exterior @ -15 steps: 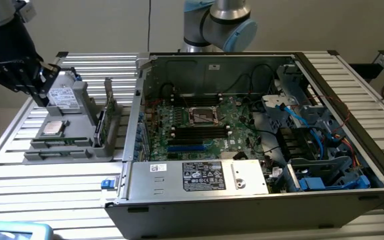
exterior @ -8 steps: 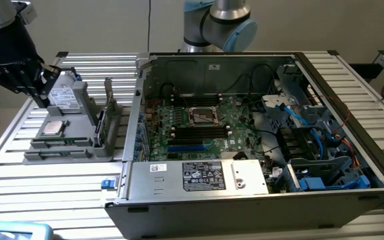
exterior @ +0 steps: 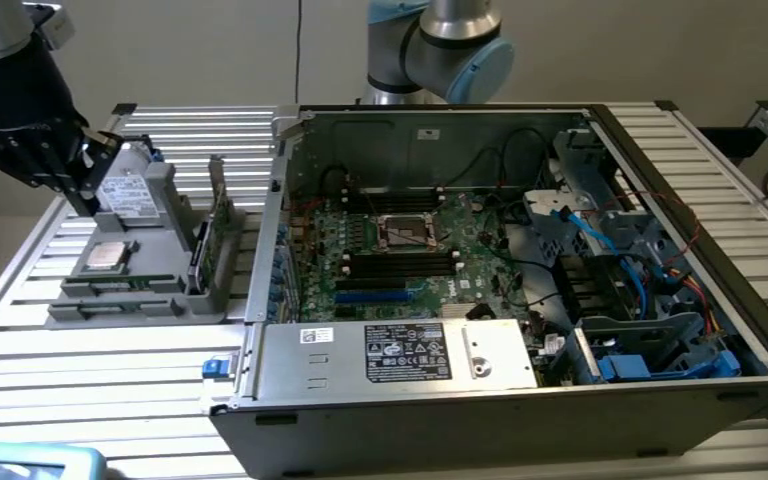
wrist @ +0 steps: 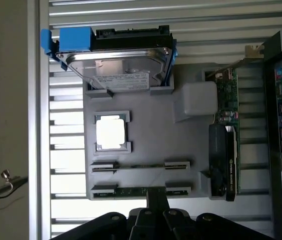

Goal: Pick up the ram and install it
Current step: 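Pick up the ram and move it above insertion slot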

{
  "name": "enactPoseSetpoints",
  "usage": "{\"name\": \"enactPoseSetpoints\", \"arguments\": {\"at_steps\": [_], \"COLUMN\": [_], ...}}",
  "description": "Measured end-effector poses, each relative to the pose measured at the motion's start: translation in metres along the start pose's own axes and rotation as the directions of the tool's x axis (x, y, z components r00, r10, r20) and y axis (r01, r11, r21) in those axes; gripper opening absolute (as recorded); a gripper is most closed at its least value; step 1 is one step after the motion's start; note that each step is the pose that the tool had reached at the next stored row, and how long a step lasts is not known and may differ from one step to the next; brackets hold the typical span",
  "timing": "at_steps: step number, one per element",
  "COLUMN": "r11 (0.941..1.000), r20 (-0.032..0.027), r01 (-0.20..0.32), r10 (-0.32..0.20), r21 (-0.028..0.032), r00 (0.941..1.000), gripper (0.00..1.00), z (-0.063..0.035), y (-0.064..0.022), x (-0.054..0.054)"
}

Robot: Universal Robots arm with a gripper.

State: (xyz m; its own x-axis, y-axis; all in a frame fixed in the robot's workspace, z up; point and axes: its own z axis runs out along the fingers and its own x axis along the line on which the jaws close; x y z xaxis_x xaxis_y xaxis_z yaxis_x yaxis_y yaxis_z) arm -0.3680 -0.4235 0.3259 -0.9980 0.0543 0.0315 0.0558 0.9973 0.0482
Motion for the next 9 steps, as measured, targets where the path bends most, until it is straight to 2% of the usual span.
{"name": "enactPoseSetpoints", "arguments": {"at_steps": [1, 2, 3, 4, 6, 7, 9], "r11": [1.0, 1.0, 1.0, 1.0, 1.0, 1.0, 0.9995], "r20": [0.0, 0.0, 0.0, 0.0, 0.0001, 0.0003, -0.0015], "r01": [0.0, 0.0, 0.0, 0.0, 0.0, 0.002, 0.033], "r10": [0.0, 0.0, 0.0, 0.0, 0.0, -0.002, -0.033], "r21": [0.0001, 0.0, 0.0, 0.0, -0.0001, -0.0002, 0.0009], "r00": [1.0, 1.0, 1.0, 1.0, 1.0, 1.0, 0.9995], "gripper": [0.11, 0.17, 0.17, 0.24, 0.24, 0.31, 0.31], "z": [0.0, 0.0001, 0.0001, 0.0001, 0.0002, 0.0007, 0.0012], "y": [0.0, 0.0, 0.0, 0.0, 0.0, -0.0001, -0.0001], "x": [0.0, 0.0, 0.0, 0.0, 0.0001, 0.0009, 0.0009]}}
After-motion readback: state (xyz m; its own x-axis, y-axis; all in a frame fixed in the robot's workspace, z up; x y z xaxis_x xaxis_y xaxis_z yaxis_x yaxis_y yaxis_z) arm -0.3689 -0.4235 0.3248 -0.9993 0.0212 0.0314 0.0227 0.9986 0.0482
